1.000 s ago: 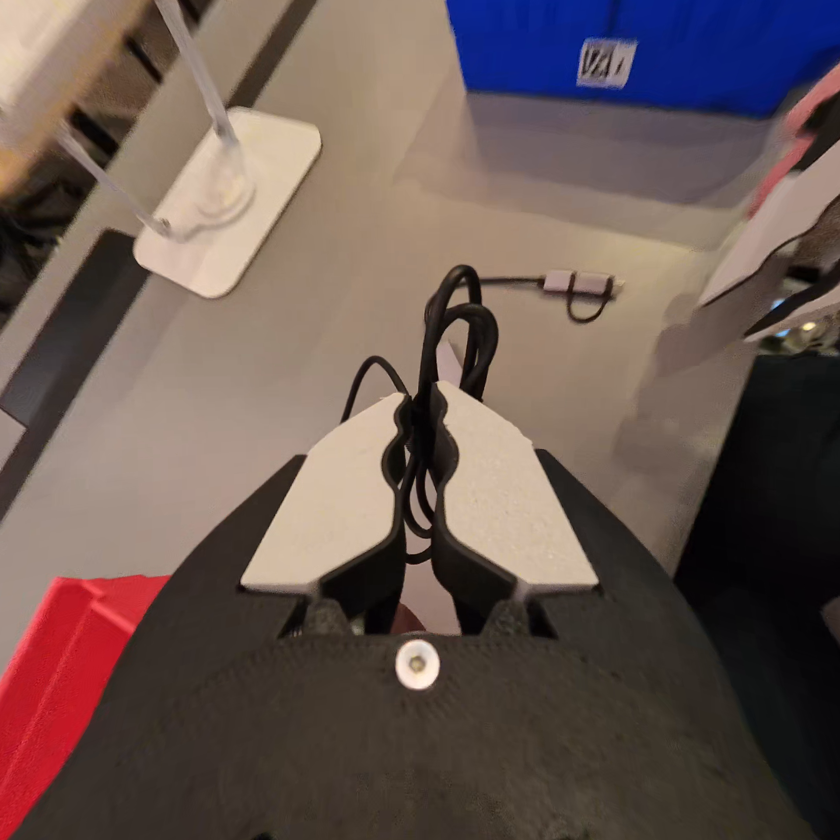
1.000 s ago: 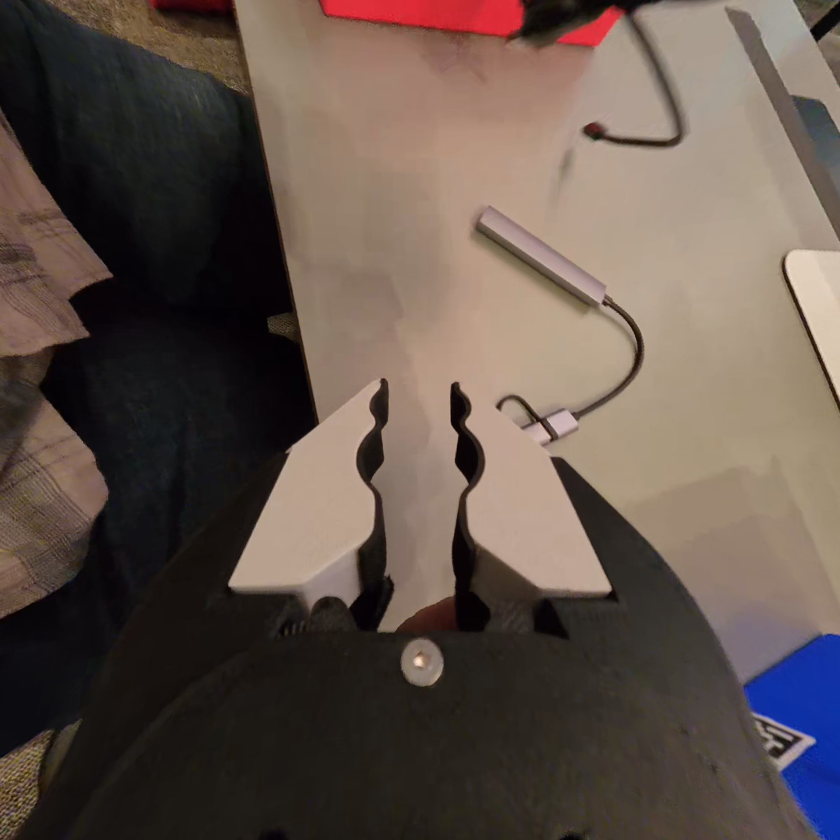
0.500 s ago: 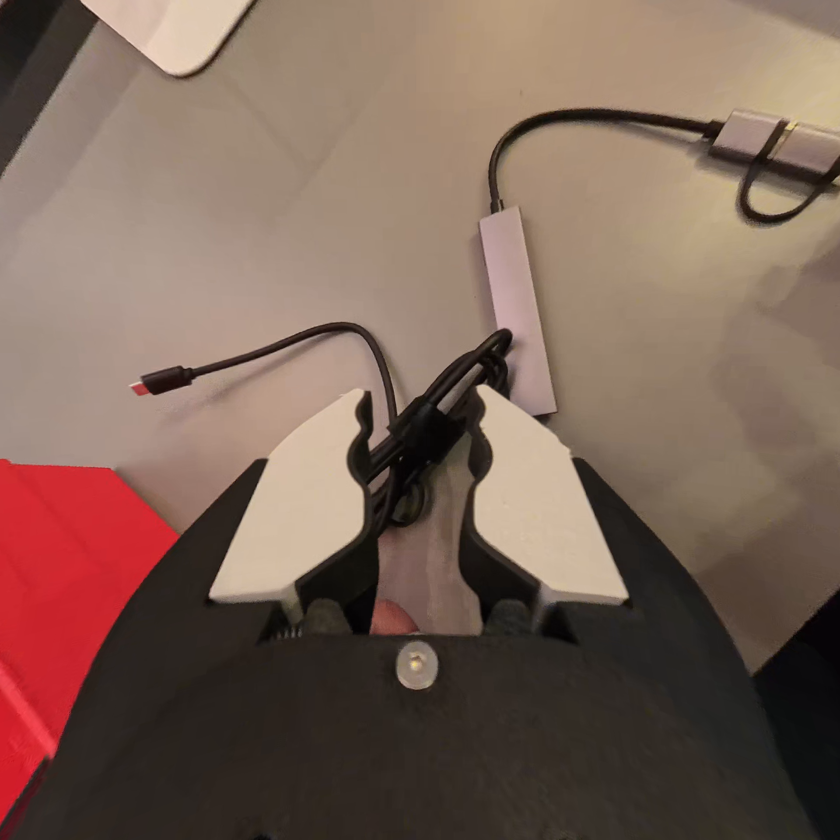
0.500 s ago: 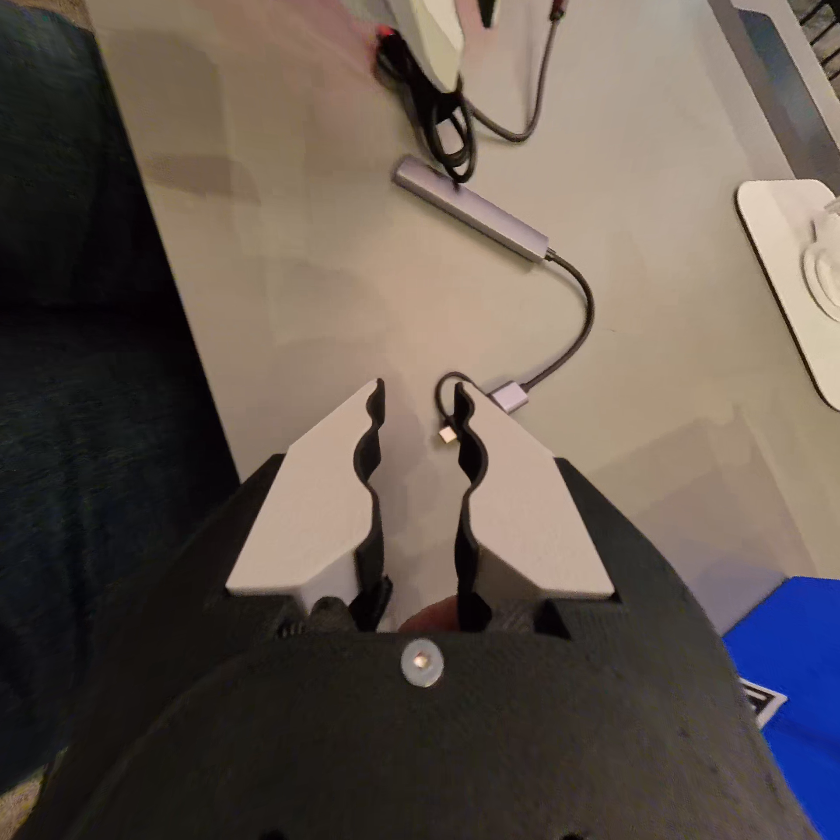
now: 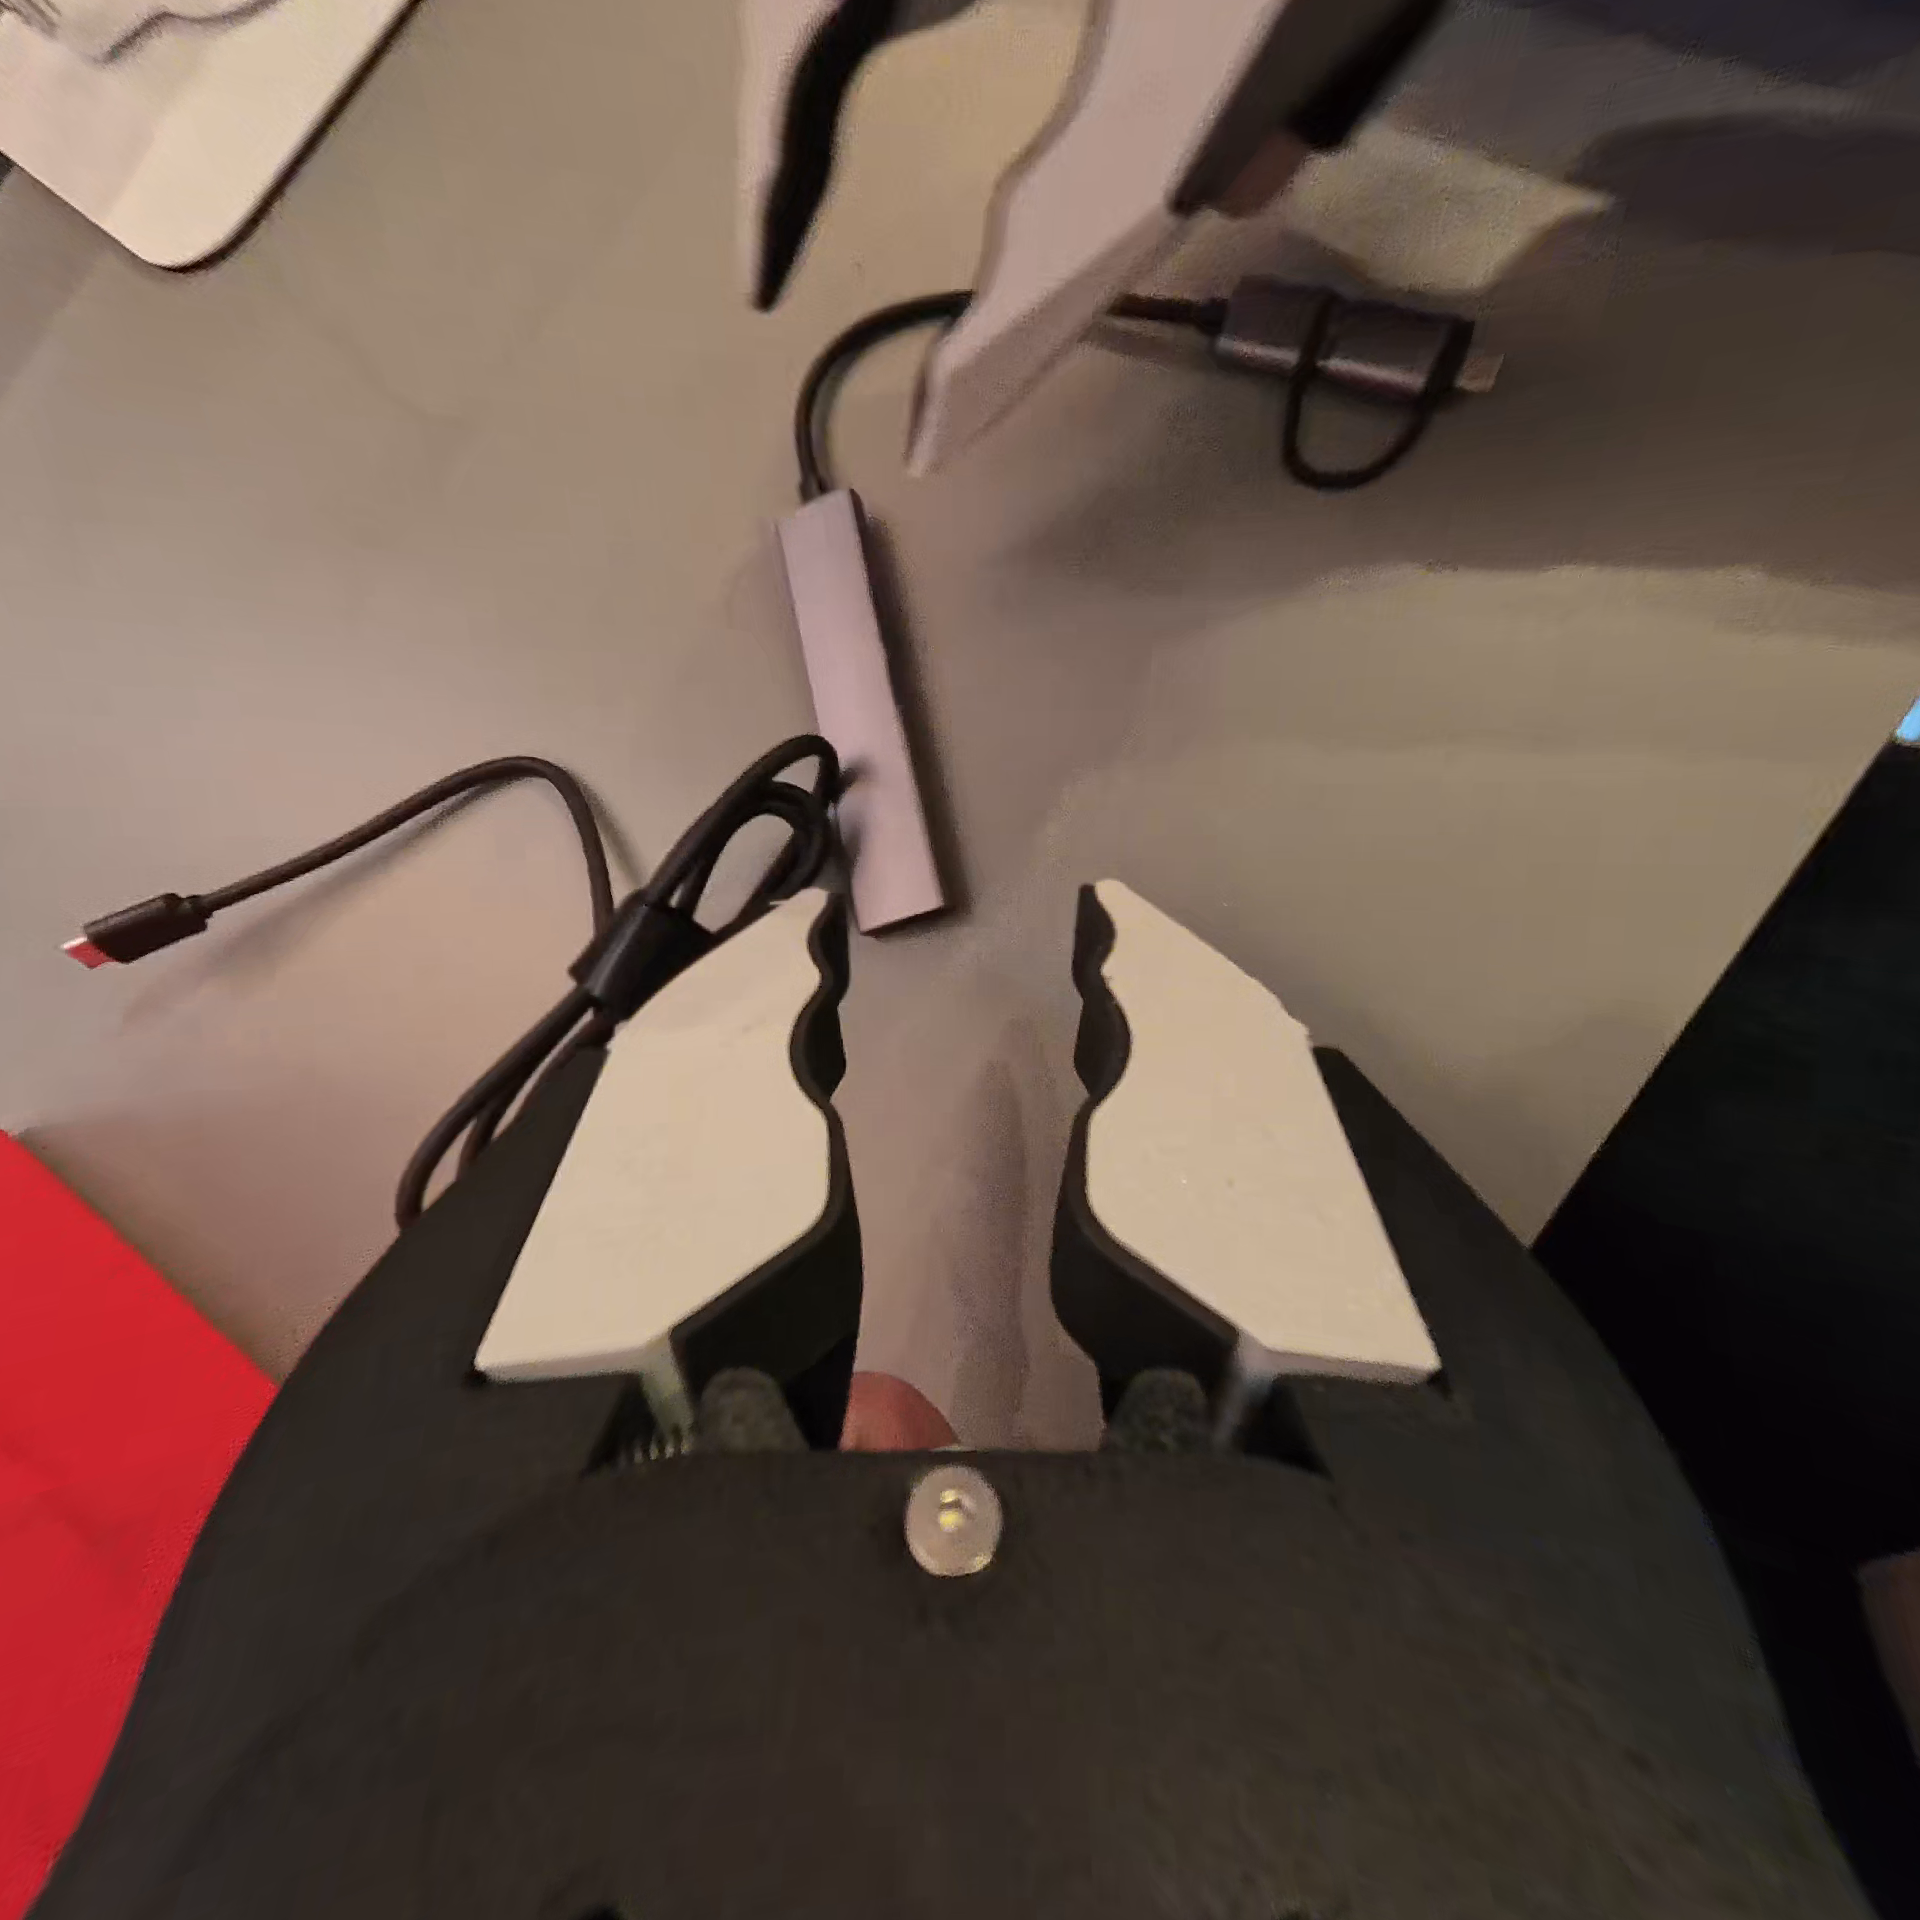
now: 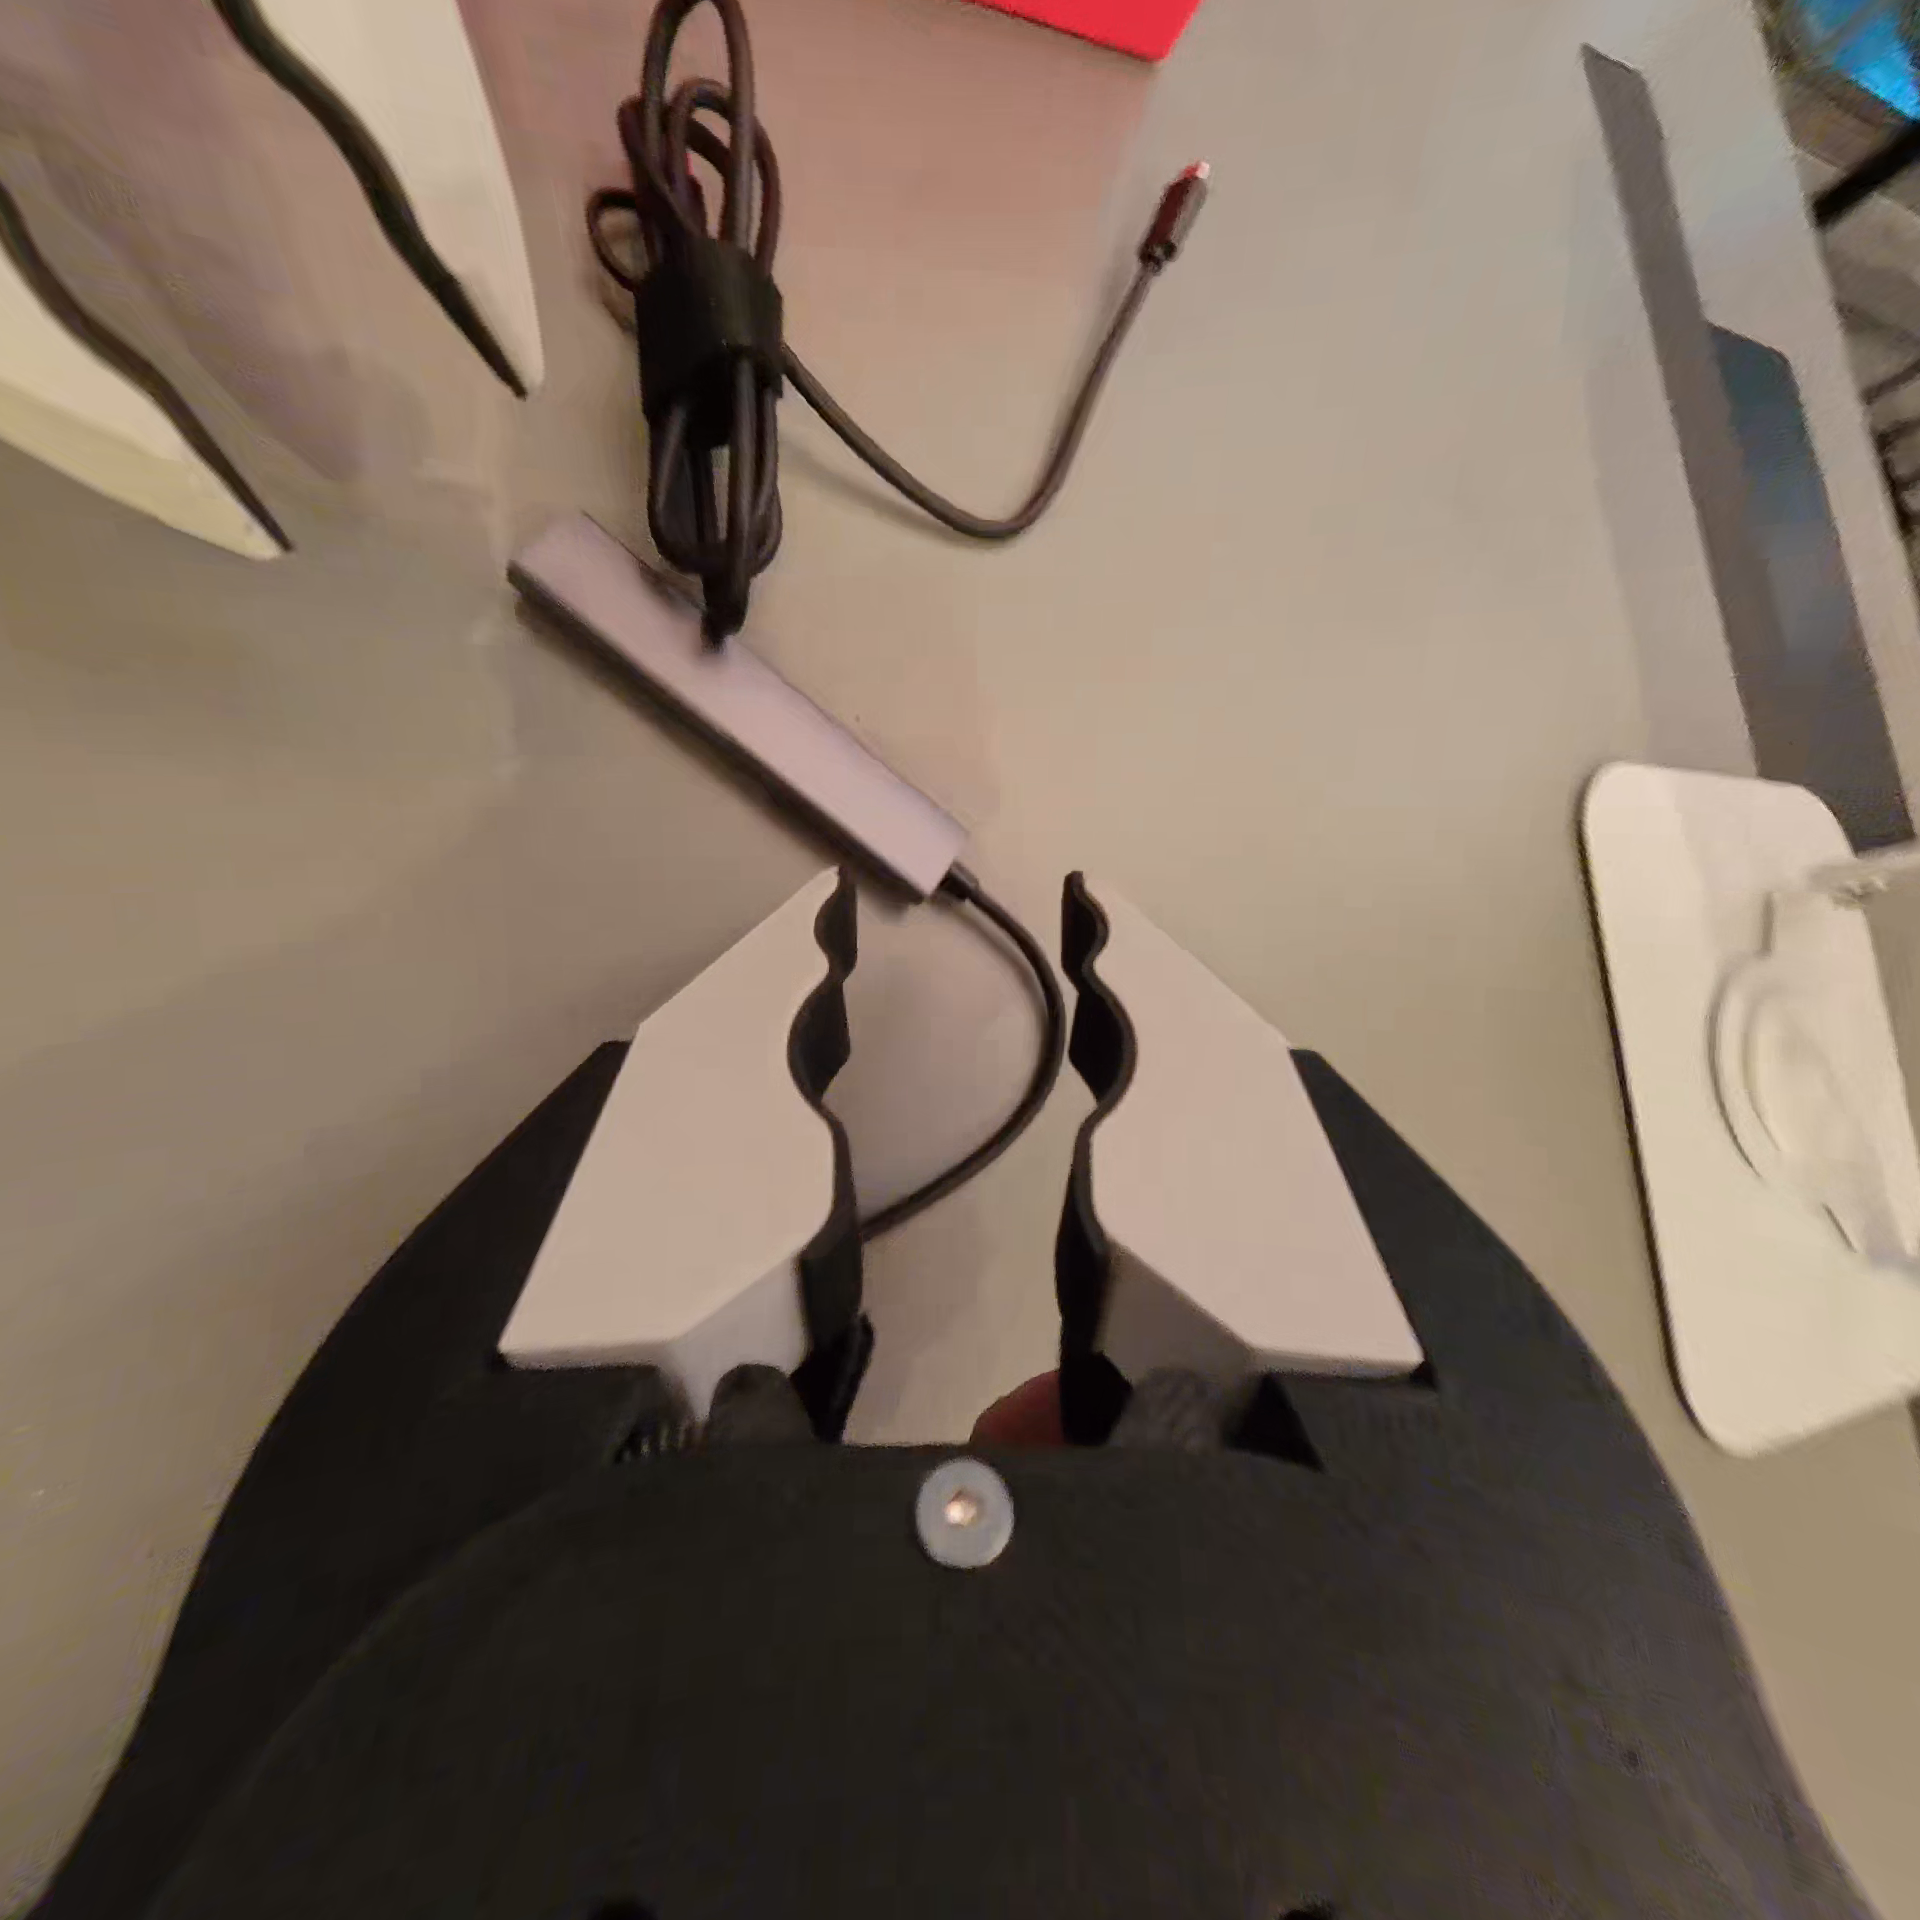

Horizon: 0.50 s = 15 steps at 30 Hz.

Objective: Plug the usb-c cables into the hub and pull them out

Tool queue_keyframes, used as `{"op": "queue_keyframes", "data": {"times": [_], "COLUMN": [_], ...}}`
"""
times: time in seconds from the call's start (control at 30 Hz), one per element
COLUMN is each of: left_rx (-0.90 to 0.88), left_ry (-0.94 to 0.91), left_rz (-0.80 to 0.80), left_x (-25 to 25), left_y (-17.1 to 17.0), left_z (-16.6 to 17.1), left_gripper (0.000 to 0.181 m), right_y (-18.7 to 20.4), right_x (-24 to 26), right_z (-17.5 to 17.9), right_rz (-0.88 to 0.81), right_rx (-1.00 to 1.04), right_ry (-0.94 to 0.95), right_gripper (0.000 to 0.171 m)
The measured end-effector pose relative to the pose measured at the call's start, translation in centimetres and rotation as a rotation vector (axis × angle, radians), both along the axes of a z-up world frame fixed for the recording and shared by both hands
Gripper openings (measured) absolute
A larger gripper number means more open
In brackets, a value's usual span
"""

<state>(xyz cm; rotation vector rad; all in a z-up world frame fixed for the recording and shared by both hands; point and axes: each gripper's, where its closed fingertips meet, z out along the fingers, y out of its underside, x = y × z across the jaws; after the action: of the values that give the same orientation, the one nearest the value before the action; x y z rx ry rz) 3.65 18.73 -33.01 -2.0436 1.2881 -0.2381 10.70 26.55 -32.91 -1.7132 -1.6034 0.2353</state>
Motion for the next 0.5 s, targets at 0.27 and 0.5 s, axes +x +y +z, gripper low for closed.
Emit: {"op": "queue_keyframes", "data": {"times": [0.27, 0.5], "left_rx": [-0.024, -0.039], "left_ry": [-0.024, -0.073], "left_rz": [-0.016, 0.01], "left_x": [0.2, -0.1], "left_y": [-0.7, -0.2], "left_z": [-1.1, -0.9], "left_gripper": [0.041, 0.041], "right_y": [-0.2, -0.3], "right_x": [-1.7, -2.1], "right_z": [-3.0, -3.1], "right_rz": [0.162, 0.142], "right_rx": [-0.274, -0.398], "right_ry": [-0.028, 0.092], "right_gripper": [0.047, 0.031]}}
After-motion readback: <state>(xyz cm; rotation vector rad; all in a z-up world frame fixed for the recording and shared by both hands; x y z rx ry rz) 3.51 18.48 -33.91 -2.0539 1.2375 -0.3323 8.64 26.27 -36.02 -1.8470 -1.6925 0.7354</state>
